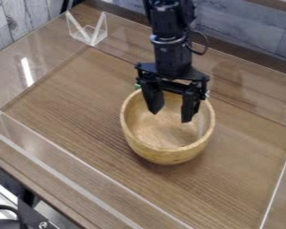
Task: Put green object into wooden bowl
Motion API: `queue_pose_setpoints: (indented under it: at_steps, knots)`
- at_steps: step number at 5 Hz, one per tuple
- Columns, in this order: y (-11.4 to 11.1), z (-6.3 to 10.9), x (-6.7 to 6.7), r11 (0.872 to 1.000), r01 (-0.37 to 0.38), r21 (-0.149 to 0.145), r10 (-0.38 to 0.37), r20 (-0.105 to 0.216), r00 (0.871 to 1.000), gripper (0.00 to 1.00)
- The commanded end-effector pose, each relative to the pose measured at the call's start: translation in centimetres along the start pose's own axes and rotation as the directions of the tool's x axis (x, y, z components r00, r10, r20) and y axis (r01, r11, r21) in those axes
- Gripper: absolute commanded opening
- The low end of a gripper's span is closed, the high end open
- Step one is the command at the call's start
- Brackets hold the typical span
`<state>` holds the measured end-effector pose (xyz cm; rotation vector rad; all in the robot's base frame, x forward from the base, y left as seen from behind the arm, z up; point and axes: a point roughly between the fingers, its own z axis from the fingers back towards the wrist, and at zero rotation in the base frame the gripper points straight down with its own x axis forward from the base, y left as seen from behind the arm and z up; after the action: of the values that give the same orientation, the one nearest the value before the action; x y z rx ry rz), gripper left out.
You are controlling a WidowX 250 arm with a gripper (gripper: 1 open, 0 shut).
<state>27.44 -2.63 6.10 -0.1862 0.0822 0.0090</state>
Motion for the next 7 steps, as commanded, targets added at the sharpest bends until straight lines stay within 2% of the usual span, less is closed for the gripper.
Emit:
queue_pose_setpoints:
  at_steps: [1,2,3,4,5,6,7]
  knots:
    - [-0.2,0.8,1.3,0.999,0.036,0.005,-0.036,0.05,0.998,1.0]
    - [-0.3,0.5,0.9,1.0,0.018,0.006,-0.019,0.049,0.999,0.0]
    - [-0.4,0.7,0.3,1.0,0.002,0.005,-0.002,0.051,0.999,0.0]
    - [-0.1,1.5,-0.4,0.999,0.05,0.006,-0.05,0.041,0.998,1.0]
    - [0.3,2.3,-1.0,0.995,0.098,0.006,-0.098,0.033,0.995,1.0]
    - [1.5,1.3,-0.6,0.997,0.072,0.003,-0.072,0.042,0.997,0.0]
    - [2.5,0.0,-0.3,0.999,0.047,0.002,-0.047,0.047,0.998,0.0]
